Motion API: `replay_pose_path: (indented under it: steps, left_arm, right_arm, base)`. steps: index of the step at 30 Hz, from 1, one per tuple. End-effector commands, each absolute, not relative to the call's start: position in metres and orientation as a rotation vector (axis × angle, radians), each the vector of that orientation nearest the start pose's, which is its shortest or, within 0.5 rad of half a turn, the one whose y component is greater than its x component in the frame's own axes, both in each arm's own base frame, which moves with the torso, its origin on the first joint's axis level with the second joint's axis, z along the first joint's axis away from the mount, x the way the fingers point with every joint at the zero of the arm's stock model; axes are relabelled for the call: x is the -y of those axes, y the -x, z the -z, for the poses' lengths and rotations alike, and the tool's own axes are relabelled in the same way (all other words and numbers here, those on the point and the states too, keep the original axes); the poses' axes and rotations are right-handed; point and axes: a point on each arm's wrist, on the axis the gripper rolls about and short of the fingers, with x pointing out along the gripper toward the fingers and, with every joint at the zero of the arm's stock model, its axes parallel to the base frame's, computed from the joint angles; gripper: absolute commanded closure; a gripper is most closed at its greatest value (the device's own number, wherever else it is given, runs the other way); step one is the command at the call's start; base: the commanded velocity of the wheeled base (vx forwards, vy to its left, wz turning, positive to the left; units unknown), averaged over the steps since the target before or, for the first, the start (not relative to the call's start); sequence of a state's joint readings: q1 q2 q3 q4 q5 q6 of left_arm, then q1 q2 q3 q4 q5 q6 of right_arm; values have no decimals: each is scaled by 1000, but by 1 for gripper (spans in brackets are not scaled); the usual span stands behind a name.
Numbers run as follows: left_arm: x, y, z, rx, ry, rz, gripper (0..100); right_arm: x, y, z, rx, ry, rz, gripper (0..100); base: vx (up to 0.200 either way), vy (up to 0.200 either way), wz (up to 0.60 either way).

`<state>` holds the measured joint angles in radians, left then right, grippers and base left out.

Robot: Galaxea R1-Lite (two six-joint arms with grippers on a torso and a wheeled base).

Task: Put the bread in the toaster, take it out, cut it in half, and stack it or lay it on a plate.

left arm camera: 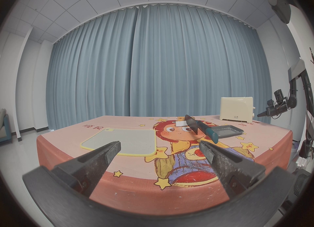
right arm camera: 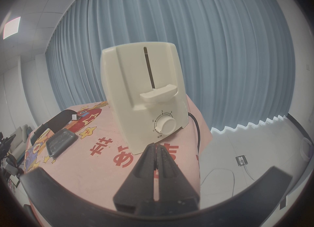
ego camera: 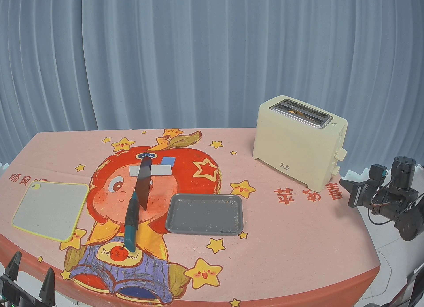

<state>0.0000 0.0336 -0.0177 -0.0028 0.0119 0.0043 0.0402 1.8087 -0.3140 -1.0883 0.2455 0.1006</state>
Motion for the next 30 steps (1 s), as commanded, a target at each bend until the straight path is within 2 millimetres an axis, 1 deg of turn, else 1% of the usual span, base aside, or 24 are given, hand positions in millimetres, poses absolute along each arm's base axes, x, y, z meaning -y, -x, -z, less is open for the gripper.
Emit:
replay_pose_path:
  steps: [1, 2, 6, 9, 12, 23, 26, 30]
  left_arm:
    - [0, 20, -77, -32, -5, -12, 0]
    - [0, 20, -77, -32, -5, -14, 0]
    - [0, 20, -77, -32, -5, -12, 0]
    - [0, 20, -77, -32, -5, -12, 0]
    - [0, 20, -77, -32, -5, -12, 0]
    - [0, 20, -77, -32, -5, -12, 0]
    - [0, 20, -77, -32, -5, -12, 0]
    - [0, 20, -77, -32, -5, -12, 0]
  right_arm:
    - [-16, -262, -73, -420, -142, -259, 100]
    - [-16, -264, -75, -382, -143, -261, 100]
    - [-16, -263, -73, -382, -142, -259, 100]
    - [-16, -267, -69, -391, -142, -257, 100]
    - [-16, -270, -71, -379, -141, -258, 100]
    - [-15, -269, -78, -348, -139, -257, 100]
    - [-15, -273, -85, -318, -140, -263, 100]
    - [-17, -276, -87, -308, -146, -267, 100]
  base:
    - [0, 0, 0]
    - [0, 0, 0]
    - [0, 0, 0]
    - [0, 0, 0]
    - [0, 0, 0]
    - [0, 0, 0]
    - [0, 0, 0]
    - [0, 0, 0]
